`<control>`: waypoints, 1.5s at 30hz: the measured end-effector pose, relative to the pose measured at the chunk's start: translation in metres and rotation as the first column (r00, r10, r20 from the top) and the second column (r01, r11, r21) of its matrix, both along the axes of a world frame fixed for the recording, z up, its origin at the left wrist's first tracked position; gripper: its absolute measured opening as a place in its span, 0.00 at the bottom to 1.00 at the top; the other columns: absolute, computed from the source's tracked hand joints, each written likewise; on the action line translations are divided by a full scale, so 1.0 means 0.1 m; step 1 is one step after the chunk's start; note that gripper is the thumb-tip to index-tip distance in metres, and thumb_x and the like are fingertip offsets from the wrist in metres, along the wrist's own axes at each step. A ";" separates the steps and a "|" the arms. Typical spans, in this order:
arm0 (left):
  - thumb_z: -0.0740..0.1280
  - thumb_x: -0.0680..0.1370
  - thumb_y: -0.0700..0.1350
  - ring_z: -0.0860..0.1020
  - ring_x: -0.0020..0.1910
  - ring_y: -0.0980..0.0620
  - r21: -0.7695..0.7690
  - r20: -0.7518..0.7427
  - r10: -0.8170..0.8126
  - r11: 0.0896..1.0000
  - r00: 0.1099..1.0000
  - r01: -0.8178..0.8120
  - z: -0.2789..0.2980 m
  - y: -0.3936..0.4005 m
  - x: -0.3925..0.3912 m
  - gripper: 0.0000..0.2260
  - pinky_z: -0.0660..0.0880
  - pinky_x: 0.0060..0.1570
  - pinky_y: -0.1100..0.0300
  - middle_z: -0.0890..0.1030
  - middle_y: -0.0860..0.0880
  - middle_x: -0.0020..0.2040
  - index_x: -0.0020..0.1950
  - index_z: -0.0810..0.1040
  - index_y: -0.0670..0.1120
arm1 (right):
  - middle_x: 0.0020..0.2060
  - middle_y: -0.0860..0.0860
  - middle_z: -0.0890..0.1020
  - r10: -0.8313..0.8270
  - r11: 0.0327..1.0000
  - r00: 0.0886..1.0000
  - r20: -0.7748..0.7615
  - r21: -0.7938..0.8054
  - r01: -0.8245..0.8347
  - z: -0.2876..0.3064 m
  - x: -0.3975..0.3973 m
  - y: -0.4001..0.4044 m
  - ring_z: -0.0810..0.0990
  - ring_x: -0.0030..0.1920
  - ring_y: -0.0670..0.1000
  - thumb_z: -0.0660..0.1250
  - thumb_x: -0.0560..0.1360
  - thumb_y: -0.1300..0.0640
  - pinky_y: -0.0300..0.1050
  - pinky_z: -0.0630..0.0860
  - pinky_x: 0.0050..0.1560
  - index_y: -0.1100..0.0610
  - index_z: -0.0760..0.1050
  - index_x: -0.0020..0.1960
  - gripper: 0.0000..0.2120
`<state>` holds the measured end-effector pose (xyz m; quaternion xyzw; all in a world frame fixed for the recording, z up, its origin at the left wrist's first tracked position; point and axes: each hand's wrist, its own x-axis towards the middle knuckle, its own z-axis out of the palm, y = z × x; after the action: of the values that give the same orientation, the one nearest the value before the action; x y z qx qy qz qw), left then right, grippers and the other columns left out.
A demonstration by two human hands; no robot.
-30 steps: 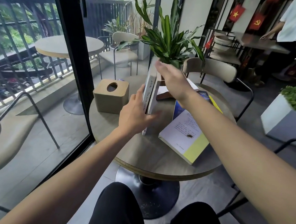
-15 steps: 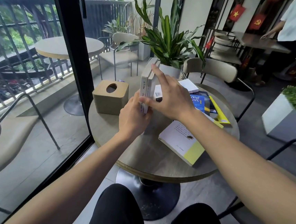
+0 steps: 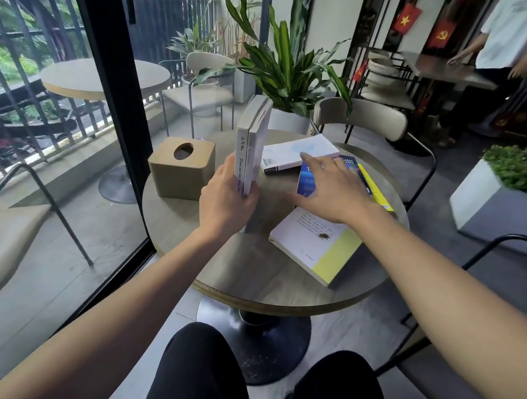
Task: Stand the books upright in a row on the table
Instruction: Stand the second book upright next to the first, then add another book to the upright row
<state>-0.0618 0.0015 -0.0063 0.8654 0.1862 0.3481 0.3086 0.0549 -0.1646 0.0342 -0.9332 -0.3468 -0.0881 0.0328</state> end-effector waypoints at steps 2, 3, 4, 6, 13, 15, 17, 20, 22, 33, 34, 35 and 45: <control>0.67 0.76 0.46 0.78 0.52 0.38 -0.013 0.004 -0.009 1.000 1.000 0.009 0.00 0.01 -0.01 0.24 0.74 0.46 0.49 0.80 0.44 0.58 0.72 0.68 0.47 | 0.75 0.57 0.63 -0.159 0.983 0.979 -0.124 -0.116 0.145 -0.04 0.03 -0.07 0.60 0.74 0.62 0.58 0.62 0.21 0.63 0.64 0.67 0.48 0.48 0.79 0.54; 0.67 0.76 0.46 0.78 0.52 0.38 -0.020 0.005 -0.012 1.000 1.000 0.012 0.00 0.01 -0.01 0.25 0.75 0.46 0.49 0.80 0.44 0.58 0.72 0.67 0.47 | 0.76 0.57 0.60 -0.226 0.966 0.958 -0.176 -0.167 0.197 -0.05 0.04 -0.10 0.58 0.75 0.63 0.58 0.60 0.19 0.64 0.64 0.68 0.50 0.48 0.79 0.57; 0.67 0.76 0.45 0.78 0.52 0.38 -0.025 0.006 -0.014 1.000 1.000 0.014 0.00 0.01 -0.02 0.25 0.75 0.47 0.49 0.80 0.44 0.58 0.73 0.67 0.48 | 0.77 0.58 0.57 -0.275 0.952 0.938 -0.211 -0.199 0.234 -0.06 0.05 -0.14 0.56 0.75 0.64 0.58 0.58 0.18 0.64 0.64 0.68 0.51 0.49 0.78 0.60; 0.67 0.76 0.46 0.78 0.52 0.38 -0.029 0.003 -0.015 0.999 1.000 0.015 0.00 0.00 -0.02 0.26 0.75 0.48 0.48 0.80 0.44 0.59 0.74 0.66 0.48 | 0.78 0.58 0.53 -0.339 0.932 0.906 -0.252 -0.221 0.287 -0.04 0.06 -0.18 0.55 0.75 0.64 0.58 0.53 0.16 0.65 0.64 0.68 0.53 0.50 0.78 0.64; 0.67 0.77 0.47 0.78 0.53 0.40 -0.024 -0.018 -0.015 1.000 1.000 0.015 0.00 -0.01 -0.01 0.26 0.77 0.49 0.47 0.79 0.45 0.60 0.74 0.65 0.49 | 0.66 0.59 0.73 -0.442 0.897 0.831 -0.338 -0.174 0.406 -0.03 0.11 -0.12 0.74 0.63 0.60 0.61 0.43 0.15 0.52 0.73 0.59 0.60 0.63 0.73 0.70; 0.67 0.77 0.47 0.78 0.53 0.39 -0.024 -0.021 -0.015 1.000 1.000 0.015 0.00 -0.01 0.00 0.26 0.78 0.49 0.46 0.79 0.45 0.60 0.74 0.64 0.49 | 0.59 0.58 0.78 -0.406 0.914 0.840 -0.359 -0.141 0.381 -0.05 0.14 -0.12 0.77 0.57 0.59 0.61 0.47 0.17 0.49 0.71 0.51 0.58 0.73 0.63 0.58; 0.67 0.77 0.48 0.78 0.54 0.39 -0.020 -0.024 -0.018 1.000 1.000 0.017 -0.01 -0.01 0.00 0.26 0.78 0.49 0.45 0.79 0.45 0.61 0.74 0.64 0.49 | 0.56 0.57 0.80 -0.367 0.930 0.852 -0.374 -0.117 0.349 0.00 0.14 -0.12 0.78 0.56 0.59 0.63 0.58 0.20 0.48 0.69 0.48 0.57 0.76 0.58 0.46; 0.67 0.77 0.49 0.78 0.54 0.39 -0.022 -0.035 -0.014 1.000 0.999 0.013 -0.01 0.00 0.01 0.26 0.78 0.49 0.47 0.78 0.45 0.62 0.74 0.64 0.48 | 0.53 0.55 0.78 -0.282 0.959 0.876 -0.390 -0.091 0.268 0.17 0.12 -0.13 0.77 0.53 0.57 0.62 0.73 0.33 0.45 0.67 0.45 0.56 0.76 0.53 0.27; 0.67 0.78 0.50 0.78 0.55 0.39 -0.021 -0.046 -0.014 1.000 0.999 0.013 -0.01 0.00 0.01 0.25 0.77 0.48 0.48 0.78 0.45 0.63 0.73 0.65 0.47 | 0.47 0.55 0.76 -0.253 0.967 0.890 -0.381 -0.062 0.248 0.33 0.13 -0.11 0.75 0.45 0.55 0.63 0.76 0.37 0.45 0.65 0.38 0.58 0.72 0.46 0.22; 0.68 0.74 0.65 0.76 0.62 0.44 -0.020 -0.068 -0.116 0.993 0.991 0.114 0.00 0.02 0.05 0.35 0.74 0.54 0.48 0.75 0.49 0.68 0.76 0.62 0.53 | 0.29 0.52 0.64 -0.150 0.893 0.906 -0.397 0.338 0.296 0.80 0.14 0.31 0.66 0.31 0.54 0.65 0.77 0.52 0.44 0.58 0.26 0.55 0.60 0.32 0.19; 0.67 0.73 0.67 0.76 0.62 0.44 -0.021 -0.075 -0.124 0.992 0.989 0.123 0.00 0.02 0.04 0.36 0.73 0.53 0.48 0.74 0.48 0.68 0.76 0.61 0.54 | 0.28 0.52 0.64 -0.133 0.865 0.892 -0.431 0.388 0.317 0.79 0.12 0.34 0.64 0.27 0.52 0.64 0.76 0.54 0.43 0.58 0.25 0.55 0.60 0.32 0.18; 0.66 0.73 0.68 0.76 0.62 0.43 -0.017 -0.084 -0.127 0.992 0.988 0.126 0.01 0.02 0.04 0.37 0.73 0.53 0.49 0.74 0.48 0.69 0.77 0.60 0.54 | 0.26 0.52 0.65 -0.119 0.842 0.882 -0.456 0.425 0.333 0.78 0.10 0.36 0.64 0.25 0.52 0.64 0.76 0.54 0.42 0.58 0.24 0.55 0.60 0.32 0.18; 0.63 0.63 0.77 0.79 0.59 0.47 0.010 -0.149 -0.169 0.985 0.974 0.173 0.02 -0.06 -0.06 0.50 0.74 0.53 0.53 0.73 0.48 0.70 0.80 0.53 0.58 | 0.39 0.60 0.80 0.168 0.686 0.778 -0.605 0.639 0.349 0.70 -0.11 0.46 0.77 0.42 0.56 0.63 0.74 0.50 0.50 0.73 0.44 0.61 0.77 0.41 0.14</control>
<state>-0.0681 -0.0046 -0.0039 0.9051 0.1292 0.2574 0.3128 0.0439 -0.1184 0.1045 -0.8344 -0.2027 0.0934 0.5040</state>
